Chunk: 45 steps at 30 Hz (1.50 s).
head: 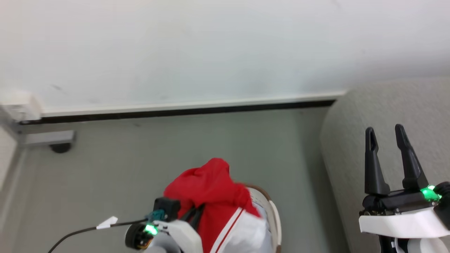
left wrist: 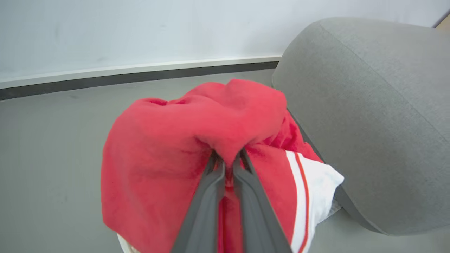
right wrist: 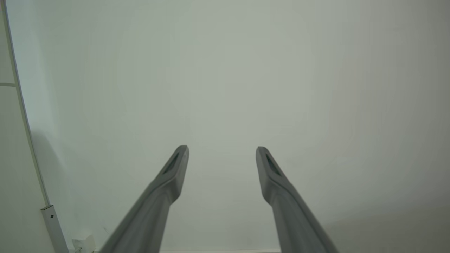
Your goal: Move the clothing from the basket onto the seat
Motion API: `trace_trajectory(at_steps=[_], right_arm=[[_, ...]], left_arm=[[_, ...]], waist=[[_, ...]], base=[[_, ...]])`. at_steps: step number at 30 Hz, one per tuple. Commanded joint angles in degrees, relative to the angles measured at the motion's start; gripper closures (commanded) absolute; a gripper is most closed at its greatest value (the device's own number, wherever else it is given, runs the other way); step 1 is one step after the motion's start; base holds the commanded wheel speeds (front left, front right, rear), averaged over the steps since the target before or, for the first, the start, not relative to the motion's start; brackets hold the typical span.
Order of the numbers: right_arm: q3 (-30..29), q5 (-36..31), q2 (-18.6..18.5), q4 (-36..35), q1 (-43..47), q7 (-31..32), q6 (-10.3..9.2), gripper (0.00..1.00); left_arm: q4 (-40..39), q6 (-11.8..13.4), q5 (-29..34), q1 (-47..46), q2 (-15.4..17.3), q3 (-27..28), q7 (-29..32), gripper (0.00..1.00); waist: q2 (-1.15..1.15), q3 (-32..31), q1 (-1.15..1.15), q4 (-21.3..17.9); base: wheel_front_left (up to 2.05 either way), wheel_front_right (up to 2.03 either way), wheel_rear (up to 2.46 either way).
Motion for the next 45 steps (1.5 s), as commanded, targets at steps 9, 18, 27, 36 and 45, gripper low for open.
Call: trace_trajectory(at_steps=[9,18,27,36,45], right_arm=[[0.59,0.89,-0.14,0.26,2.95,0.05,-0.12,0.00],[2.24,1.31,-0.15,0.50,3.56,0.05,-0.12,0.00],[3.96,1.19,-0.15,0.72,3.40,0.05,-0.12,0.00],[5.91,0.31,-0.16,1.55,2.63,0.05,-0.12,0.00],[9.68,1.05,-1.45,5.30,2.02,0.06,-0.12,0.00]], left_arm=[[-14.23,0.09,-3.90,-1.48,1.91,0.04,-0.24,1.00],[-27.02,0.46,-4.72,-3.61,3.23,-0.01,1.15,1.00],[-38.83,3.05,-5.63,-1.48,5.37,1.09,4.19,1.00],[-43.67,4.45,-6.30,0.46,6.54,1.19,5.57,1.00],[-45.40,4.98,-6.28,0.89,6.54,0.59,5.88,1.00]], waist=[[0.00,-4.77,0.02,6.17],[0.00,-5.56,0.02,8.03],[0.00,-5.12,0.02,7.29],[0.00,-4.51,0.02,6.45],[0.00,-4.17,0.02,6.42]], base=[[0.00,0.00,0.00],[0.00,0.00,0.00],[0.00,0.00,0.00],[0.00,0.00,0.00],[0.00,0.00,0.00]])
